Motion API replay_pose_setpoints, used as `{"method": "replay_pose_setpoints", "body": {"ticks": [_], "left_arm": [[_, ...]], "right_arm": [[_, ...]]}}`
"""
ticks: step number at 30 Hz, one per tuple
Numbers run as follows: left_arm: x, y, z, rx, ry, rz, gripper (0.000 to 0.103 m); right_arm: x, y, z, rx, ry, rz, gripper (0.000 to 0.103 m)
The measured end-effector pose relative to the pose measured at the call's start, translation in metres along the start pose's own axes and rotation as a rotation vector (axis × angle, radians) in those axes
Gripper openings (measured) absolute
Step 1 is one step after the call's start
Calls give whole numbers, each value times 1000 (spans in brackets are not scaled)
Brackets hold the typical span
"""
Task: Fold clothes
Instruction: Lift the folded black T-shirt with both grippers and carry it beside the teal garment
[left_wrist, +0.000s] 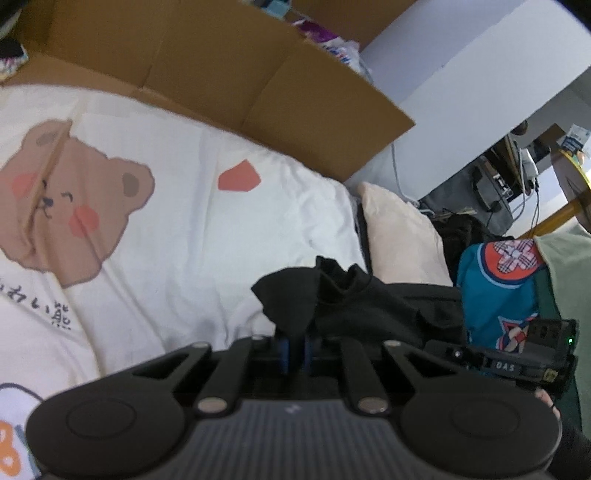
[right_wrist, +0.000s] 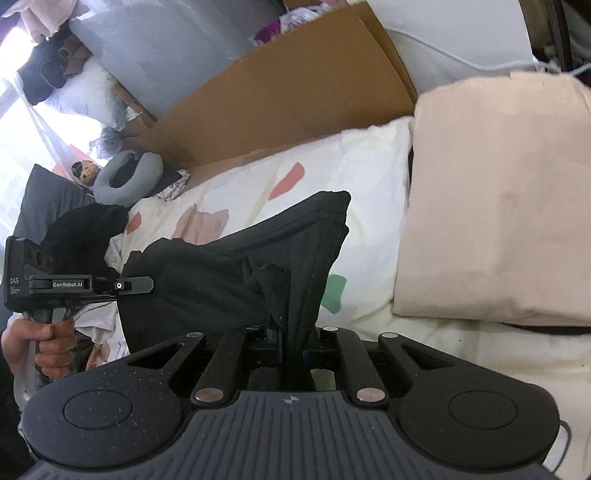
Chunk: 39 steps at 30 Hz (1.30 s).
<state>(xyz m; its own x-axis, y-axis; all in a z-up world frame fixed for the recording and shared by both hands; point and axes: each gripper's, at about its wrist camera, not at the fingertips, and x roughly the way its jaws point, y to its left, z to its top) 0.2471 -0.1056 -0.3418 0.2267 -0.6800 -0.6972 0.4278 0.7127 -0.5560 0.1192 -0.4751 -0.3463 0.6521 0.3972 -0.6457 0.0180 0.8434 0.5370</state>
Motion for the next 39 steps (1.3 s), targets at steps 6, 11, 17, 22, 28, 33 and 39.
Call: {"method": "replay_pose_setpoints", "body": {"ticks": [6,11,17,22,28,33,39], "left_arm": [[-28,-35,12,38,-17,7,7],[-57,-66,25,83,-41,19,7],[-94,-109,40,130,-99,26,7],[-122,-146,53,167,-158,19,7],[-148,-191,69,214,-211,13,7],[-168,-222,88,230,-222,-11,7],[-190,-259,102,256,-246,0,7]], "right_arm": [[-37,18,14,2,-52,0,7],[-69,35,27,-9,-105,10,7],[-110,59,48,-27,-181,16,7],[-146,73,70,-42,-245,21,7],[-187,87,99,-37,-308,6,7],[-227,102,124,-50,-341,-2,7],[-271,126,144,-85,-360,-23,7]]}}
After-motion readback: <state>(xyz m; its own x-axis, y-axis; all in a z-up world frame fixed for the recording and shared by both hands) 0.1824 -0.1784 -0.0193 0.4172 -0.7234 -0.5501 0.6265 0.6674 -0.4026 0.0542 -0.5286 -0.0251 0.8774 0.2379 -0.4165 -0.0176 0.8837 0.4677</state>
